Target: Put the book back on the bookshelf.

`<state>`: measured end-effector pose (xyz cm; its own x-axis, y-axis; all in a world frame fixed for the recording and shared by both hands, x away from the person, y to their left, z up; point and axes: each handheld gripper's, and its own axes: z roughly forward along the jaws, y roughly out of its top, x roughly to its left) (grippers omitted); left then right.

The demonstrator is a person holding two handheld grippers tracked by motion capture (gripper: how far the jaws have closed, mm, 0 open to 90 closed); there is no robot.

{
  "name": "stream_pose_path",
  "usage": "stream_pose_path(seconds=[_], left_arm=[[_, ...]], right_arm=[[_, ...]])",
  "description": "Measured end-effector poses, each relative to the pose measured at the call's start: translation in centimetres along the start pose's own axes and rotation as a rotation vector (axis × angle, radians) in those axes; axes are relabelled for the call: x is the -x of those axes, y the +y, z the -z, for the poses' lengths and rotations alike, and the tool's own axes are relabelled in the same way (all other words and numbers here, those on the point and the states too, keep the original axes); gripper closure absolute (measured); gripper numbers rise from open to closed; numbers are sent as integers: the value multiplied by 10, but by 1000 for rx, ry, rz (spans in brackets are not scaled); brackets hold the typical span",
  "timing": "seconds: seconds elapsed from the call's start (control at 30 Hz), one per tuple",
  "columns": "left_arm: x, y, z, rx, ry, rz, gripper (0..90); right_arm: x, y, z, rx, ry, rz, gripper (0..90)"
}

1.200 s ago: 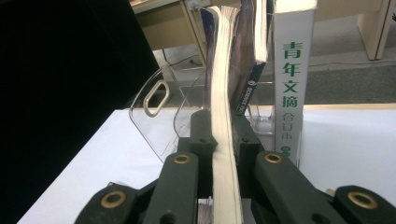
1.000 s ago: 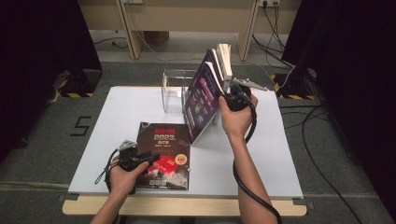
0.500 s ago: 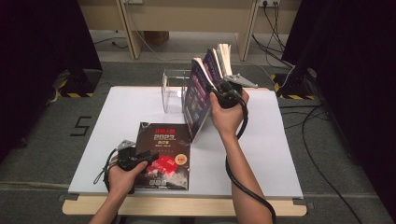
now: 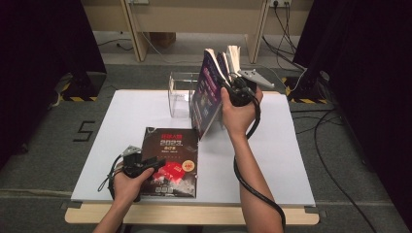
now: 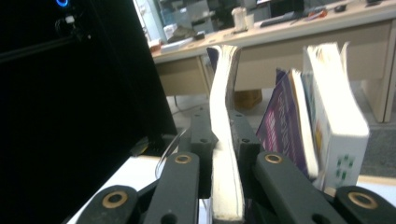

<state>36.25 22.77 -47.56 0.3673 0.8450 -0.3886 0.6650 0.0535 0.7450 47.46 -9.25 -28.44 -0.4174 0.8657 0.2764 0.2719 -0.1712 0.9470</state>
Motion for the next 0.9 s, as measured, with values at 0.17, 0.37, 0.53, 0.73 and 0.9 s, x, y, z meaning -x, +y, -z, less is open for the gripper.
stream_pose_path(seconds=[0.17,0.37,0.53,0.73,0.9], left_arm=[[-1,0,0,3,1,1,506],[-1,0,0,3,0,1,506],[-1,0,0,1,-1,1,506],[-1,-1,-1,2,-1,3,507],[-1,-1,-1,5,-2,1,507]], right_arm=[[0,8,-6,37,-22,4,829],[2,12,-16,70,-49,2,829],[4,14,-26,75,-60,-8,829],[7,16,-35,90,-80,-13,829],[11,17,-45,79,-92,-18,829]])
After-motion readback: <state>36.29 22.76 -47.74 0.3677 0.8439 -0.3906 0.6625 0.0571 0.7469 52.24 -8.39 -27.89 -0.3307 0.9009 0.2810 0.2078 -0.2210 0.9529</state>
